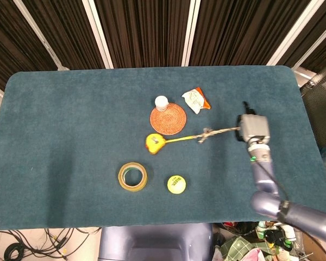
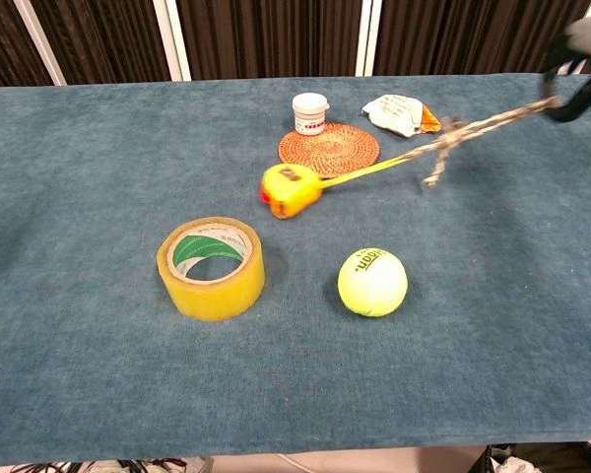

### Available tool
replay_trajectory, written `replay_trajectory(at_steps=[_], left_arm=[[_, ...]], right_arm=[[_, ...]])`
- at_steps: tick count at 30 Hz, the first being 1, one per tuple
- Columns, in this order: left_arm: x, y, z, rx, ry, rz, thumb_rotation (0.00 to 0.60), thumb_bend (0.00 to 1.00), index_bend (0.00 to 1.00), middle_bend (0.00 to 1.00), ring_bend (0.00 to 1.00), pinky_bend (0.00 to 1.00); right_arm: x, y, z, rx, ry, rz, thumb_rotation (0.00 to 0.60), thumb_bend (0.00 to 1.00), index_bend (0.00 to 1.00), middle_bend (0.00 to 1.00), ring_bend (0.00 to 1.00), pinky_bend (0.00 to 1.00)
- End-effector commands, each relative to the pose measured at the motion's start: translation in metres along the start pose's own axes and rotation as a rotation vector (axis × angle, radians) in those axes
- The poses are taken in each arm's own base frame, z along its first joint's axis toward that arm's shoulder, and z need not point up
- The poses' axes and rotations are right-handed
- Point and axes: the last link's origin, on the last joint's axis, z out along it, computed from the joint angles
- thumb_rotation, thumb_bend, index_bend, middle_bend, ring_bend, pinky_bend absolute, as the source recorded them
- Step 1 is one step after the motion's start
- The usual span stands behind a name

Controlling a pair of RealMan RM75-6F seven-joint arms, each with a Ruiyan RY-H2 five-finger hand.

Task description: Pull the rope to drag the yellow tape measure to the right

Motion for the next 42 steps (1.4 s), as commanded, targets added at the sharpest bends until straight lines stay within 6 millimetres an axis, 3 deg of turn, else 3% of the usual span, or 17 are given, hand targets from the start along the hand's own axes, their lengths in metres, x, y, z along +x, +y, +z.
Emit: replay_trajectory(at_steps=[1,12,15,19,22,26,30,32,37,39,42], left_arm=[[0.000,0.000,0.000,0.000,0.001,0.002,0.600,0.31,0.11,0.00,0.00,0.00],[-0.001,0.000,0.000,0.008,0.005,0.007,0.600,0.31,0.11,0.00,0.00,0.00],[-0.001,0.000,0.001,0.008,0.005,0.010,0.600,0.31,0.11,0.00,0.00,0.00],[-0.002,0.001,0.001,0.008,0.003,0.012,0.600,0.31,0.11,0.00,0.00,0.00],[-0.002,0.001,0.001,0.008,0.003,0.014,0.600,0.31,0.11,0.00,0.00,0.00],[-0.001,0.001,0.001,0.008,0.004,0.012,0.600,0.31,0.11,0.00,0.00,0.00],[-0.001,0.000,0.001,0.009,0.002,0.009,0.600,0.31,0.11,0.00,0.00,0.00],[-0.002,0.000,0.001,0.011,-0.002,0.008,0.600,0.31,0.11,0.00,0.00,0.00],[-0.002,-0.002,0.002,0.019,-0.009,0.004,0.600,0.31,0.11,0.00,0.00,0.00],[-0.003,-0.003,0.003,0.019,-0.009,0.005,0.600,0.31,0.11,0.00,0.00,0.00],[-0.003,-0.002,0.003,0.018,-0.010,0.007,0.600,0.31,0.11,0.00,0.00,0.00]], right_arm=[[0.011,0.032,0.001,-0.065,0.017,-0.005,0.600,0.53,0.68,0.00,0.16,0.38],[0.038,0.129,0.005,-0.272,0.068,-0.003,0.600,0.53,0.68,0.00,0.16,0.38],[0.042,0.150,0.004,-0.318,0.078,0.016,0.600,0.53,0.68,0.00,0.16,0.38],[0.044,0.160,0.002,-0.329,0.081,0.029,0.600,0.54,0.68,0.00,0.16,0.38],[0.041,0.154,0.000,-0.294,0.068,0.021,0.600,0.54,0.68,0.00,0.16,0.38],[0.030,0.127,-0.002,-0.203,0.037,0.014,0.600,0.53,0.68,0.00,0.16,0.38],[0.017,0.088,-0.003,-0.102,0.007,0.024,0.600,0.39,0.68,0.00,0.16,0.38],[0.013,0.071,-0.004,-0.067,-0.003,0.030,0.600,0.31,0.60,0.00,0.16,0.37],[0.006,0.030,-0.013,0.033,-0.068,0.054,0.600,0.10,0.07,0.00,0.15,0.35],[0.008,0.018,-0.019,0.064,-0.080,0.059,0.600,0.09,0.01,0.00,0.15,0.35],[0.013,0.007,-0.028,0.096,-0.083,0.075,0.600,0.09,0.00,0.00,0.14,0.34]])
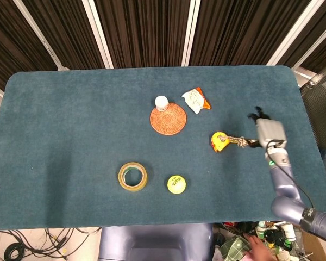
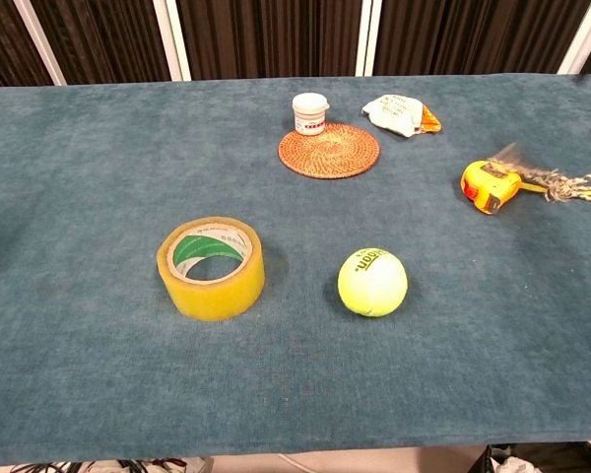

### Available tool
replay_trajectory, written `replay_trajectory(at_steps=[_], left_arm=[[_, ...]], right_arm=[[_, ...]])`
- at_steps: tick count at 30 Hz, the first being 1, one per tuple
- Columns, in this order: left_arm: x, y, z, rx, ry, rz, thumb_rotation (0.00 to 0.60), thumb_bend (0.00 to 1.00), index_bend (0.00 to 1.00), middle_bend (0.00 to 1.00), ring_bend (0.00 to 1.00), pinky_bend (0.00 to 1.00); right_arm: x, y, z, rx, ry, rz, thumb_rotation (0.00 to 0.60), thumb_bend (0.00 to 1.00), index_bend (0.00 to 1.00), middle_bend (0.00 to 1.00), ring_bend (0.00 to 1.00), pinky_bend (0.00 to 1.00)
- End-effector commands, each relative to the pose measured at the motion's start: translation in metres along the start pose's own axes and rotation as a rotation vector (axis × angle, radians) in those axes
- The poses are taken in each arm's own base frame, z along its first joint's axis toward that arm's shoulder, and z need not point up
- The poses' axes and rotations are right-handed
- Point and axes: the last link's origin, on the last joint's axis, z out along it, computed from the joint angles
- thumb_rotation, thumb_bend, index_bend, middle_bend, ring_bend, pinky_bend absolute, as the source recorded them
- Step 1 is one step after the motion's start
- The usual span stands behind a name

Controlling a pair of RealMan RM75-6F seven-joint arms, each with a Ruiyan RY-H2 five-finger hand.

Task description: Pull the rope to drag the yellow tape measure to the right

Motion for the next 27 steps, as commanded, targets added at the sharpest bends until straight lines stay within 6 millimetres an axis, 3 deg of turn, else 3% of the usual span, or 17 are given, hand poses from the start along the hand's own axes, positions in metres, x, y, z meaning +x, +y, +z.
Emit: replay_trajectory(at_steps=[1,15,27], left_arm=[[0.000,0.000,0.000,-0.001,0.001,0.000,0.600,0.31,0.11,0.00,0.00,0.00],[0.000,0.001,-0.001,-0.005,0.003,0.001,0.600,0.31,0.11,0.00,0.00,0.00],[0.000,0.002,-0.002,-0.008,0.001,0.002,0.600,0.31,0.11,0.00,0.00,0.00]], right_arm=[[0.006,-0.017,-0.011,0.044,-0.007,0.010,0.600,0.09,0.00,0.00,0.14,0.33],[0.023,-0.002,-0.025,-0.010,0.095,-0.002,0.600,0.13,0.00,0.00,0.12,0.24],[0.007,0.052,-0.083,-0.068,0.181,-0.020,0.600,0.18,0.00,0.00,0.07,0.20]])
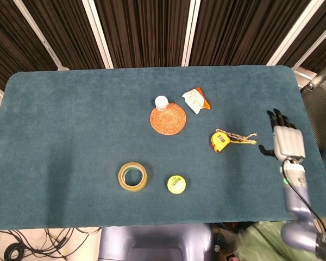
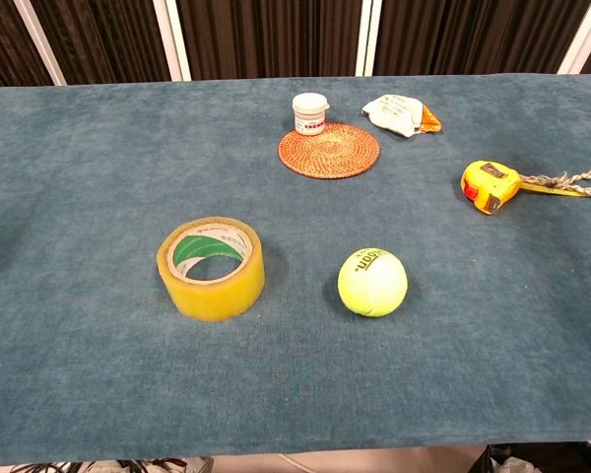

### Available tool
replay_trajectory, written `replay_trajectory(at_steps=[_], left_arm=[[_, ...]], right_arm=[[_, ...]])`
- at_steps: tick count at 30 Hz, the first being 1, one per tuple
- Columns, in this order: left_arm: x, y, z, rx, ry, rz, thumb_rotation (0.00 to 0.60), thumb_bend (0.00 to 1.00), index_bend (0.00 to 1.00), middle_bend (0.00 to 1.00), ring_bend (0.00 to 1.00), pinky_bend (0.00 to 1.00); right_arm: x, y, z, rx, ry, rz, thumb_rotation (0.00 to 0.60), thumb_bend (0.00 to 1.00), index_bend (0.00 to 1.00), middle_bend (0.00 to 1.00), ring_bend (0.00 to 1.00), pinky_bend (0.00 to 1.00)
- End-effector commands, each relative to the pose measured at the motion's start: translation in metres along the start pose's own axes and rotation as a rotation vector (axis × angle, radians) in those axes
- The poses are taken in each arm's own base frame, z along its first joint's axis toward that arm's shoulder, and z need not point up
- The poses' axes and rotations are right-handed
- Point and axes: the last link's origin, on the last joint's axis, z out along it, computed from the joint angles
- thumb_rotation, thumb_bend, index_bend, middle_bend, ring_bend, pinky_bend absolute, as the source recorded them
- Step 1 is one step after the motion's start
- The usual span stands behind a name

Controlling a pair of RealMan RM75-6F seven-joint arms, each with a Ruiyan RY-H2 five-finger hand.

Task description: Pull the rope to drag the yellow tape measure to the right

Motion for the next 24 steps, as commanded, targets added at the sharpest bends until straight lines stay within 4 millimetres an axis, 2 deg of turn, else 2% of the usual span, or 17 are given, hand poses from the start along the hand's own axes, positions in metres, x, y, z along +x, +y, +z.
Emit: replay_trajectory(at_steps=[1,11,15,20,24], left_arm=[[0.000,0.000,0.000,0.000,0.000,0.000,0.600,0.31,0.11,0.00,0.00,0.00],[0.000,0.000,0.000,0.000,-0.001,0.001,0.600,0.31,0.11,0.00,0.00,0.00],[0.000,0.000,0.000,0.000,-0.003,0.003,0.600,0.31,0.11,0.00,0.00,0.00],[0.000,0.002,-0.002,-0.002,-0.013,0.000,0.600,0.31,0.11,0.00,0.00,0.00],[-0.001,0.003,-0.004,-0.001,-0.026,-0.019,0.600,0.31,0.11,0.00,0.00,0.00]], right_arm=[[-0.005,0.025,-0.027,-0.002,0.013,-0.034,0.600,0.18,0.00,0.00,0.07,0.20],[-0.003,0.066,-0.080,-0.014,0.060,-0.098,0.600,0.16,0.00,0.00,0.07,0.19],[-0.009,0.083,-0.117,-0.013,0.058,-0.108,0.600,0.14,0.00,0.00,0.06,0.18],[-0.020,0.094,-0.151,0.003,0.022,-0.129,0.600,0.13,0.00,0.00,0.06,0.18],[-0.022,0.095,-0.161,0.015,0.041,-0.103,0.600,0.13,0.00,0.00,0.06,0.18]])
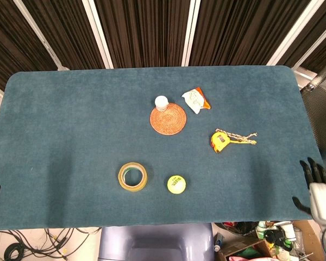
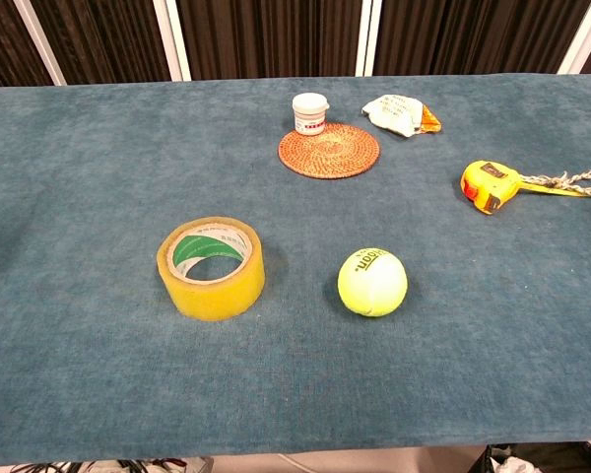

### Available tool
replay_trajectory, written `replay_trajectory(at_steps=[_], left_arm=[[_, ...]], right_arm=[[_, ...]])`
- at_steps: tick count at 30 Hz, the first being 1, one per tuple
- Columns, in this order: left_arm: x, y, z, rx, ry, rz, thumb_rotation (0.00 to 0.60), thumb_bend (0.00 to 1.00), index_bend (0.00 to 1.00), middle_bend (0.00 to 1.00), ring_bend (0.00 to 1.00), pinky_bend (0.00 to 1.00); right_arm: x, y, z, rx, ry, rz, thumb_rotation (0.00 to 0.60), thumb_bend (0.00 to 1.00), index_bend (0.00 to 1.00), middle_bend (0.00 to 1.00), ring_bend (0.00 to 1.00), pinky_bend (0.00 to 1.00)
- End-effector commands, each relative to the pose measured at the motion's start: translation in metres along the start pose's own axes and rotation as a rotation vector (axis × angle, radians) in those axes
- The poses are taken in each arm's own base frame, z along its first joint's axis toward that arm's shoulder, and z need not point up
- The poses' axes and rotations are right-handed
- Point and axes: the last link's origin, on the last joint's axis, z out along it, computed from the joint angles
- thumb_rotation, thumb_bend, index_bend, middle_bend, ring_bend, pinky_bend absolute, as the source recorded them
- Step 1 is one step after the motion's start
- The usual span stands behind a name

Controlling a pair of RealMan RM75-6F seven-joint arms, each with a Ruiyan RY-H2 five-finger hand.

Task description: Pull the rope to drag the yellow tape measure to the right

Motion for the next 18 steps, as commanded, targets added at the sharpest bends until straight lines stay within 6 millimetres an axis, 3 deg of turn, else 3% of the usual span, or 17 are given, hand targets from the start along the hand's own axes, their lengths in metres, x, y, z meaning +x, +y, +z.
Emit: replay_trajectory(at_steps=[1,18], left_arm=[[-0.0008,0.0003,-0.0014,0.003,-0.017,-0.013,0.600,0.31,0.11,0.00,0.00,0.00],[0.0015,0.0008,0.0005,-0.006,-0.028,-0.025,0.600,0.31,0.11,0.00,0.00,0.00]], right_arm=[[-0.0011,0.0015,-0.0092,0.014,0.021,0.006,0.600,0.13,0.00,0.00,0.06,0.18],[0.0030,-0.0050,-0.0137,0.044,0.080,0.007,0.600,0.13,0.00,0.00,0.06,0.18]])
